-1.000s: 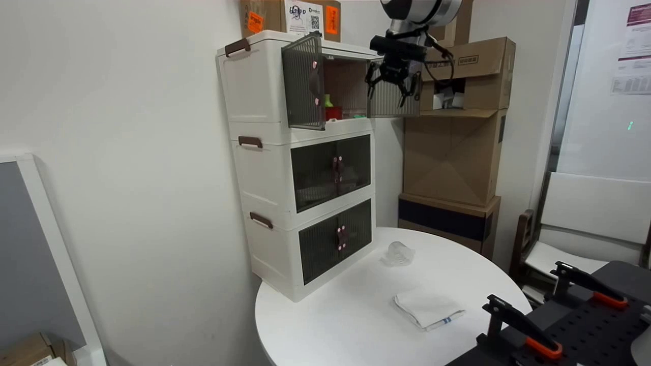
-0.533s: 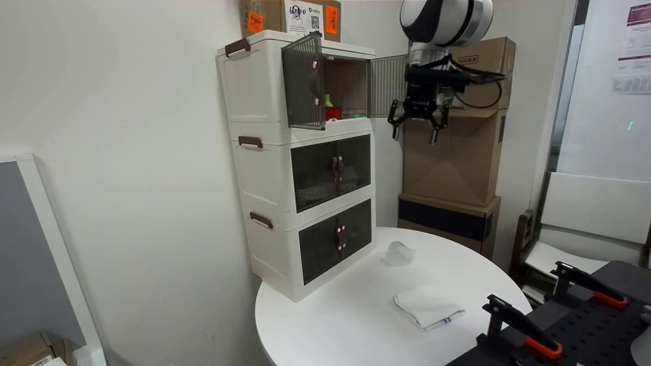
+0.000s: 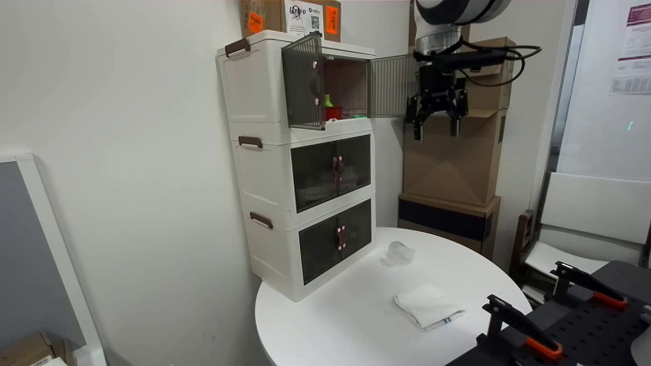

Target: Put the orange cup in the top shelf

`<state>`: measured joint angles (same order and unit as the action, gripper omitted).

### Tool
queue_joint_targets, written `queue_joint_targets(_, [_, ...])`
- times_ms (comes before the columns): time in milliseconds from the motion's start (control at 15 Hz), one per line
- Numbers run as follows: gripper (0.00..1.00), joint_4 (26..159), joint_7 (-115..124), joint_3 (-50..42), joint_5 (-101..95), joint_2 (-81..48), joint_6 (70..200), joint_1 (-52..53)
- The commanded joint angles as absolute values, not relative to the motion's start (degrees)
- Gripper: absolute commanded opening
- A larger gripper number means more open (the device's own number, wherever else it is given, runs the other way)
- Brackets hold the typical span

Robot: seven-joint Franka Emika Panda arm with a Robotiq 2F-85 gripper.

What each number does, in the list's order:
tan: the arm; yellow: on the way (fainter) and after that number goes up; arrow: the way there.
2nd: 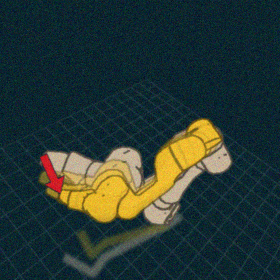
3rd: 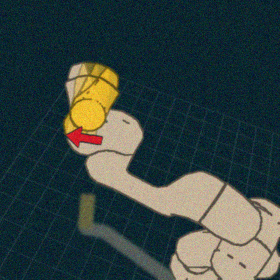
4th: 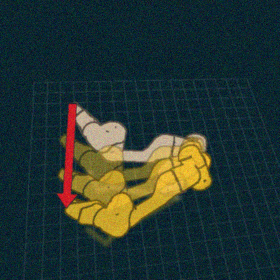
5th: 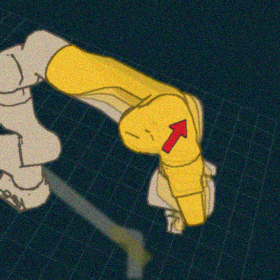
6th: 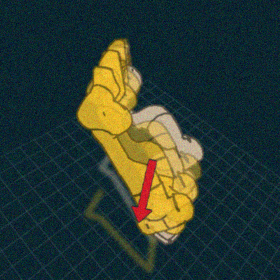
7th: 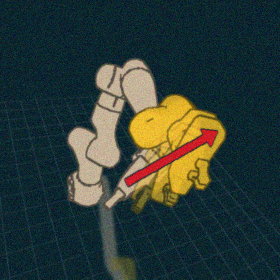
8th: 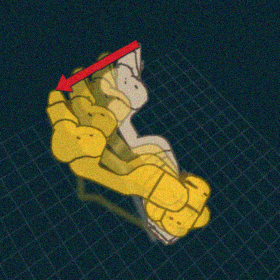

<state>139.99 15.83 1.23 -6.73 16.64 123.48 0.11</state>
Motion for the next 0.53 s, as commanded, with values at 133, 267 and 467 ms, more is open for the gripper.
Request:
queue_joint_targets(133, [1.0, 140.3, 12.7, 3.7, -8.2, 20.4, 122.2, 0.1])
queue_joint_targets(267, [1.0, 140.4, 12.7, 3.7, -8.2, 20.4, 122.2, 0.0])
queue_joint_targets(467, [1.0, 140.5, 12.8, 3.5, -8.2, 19.6, 122.2, -0.2])
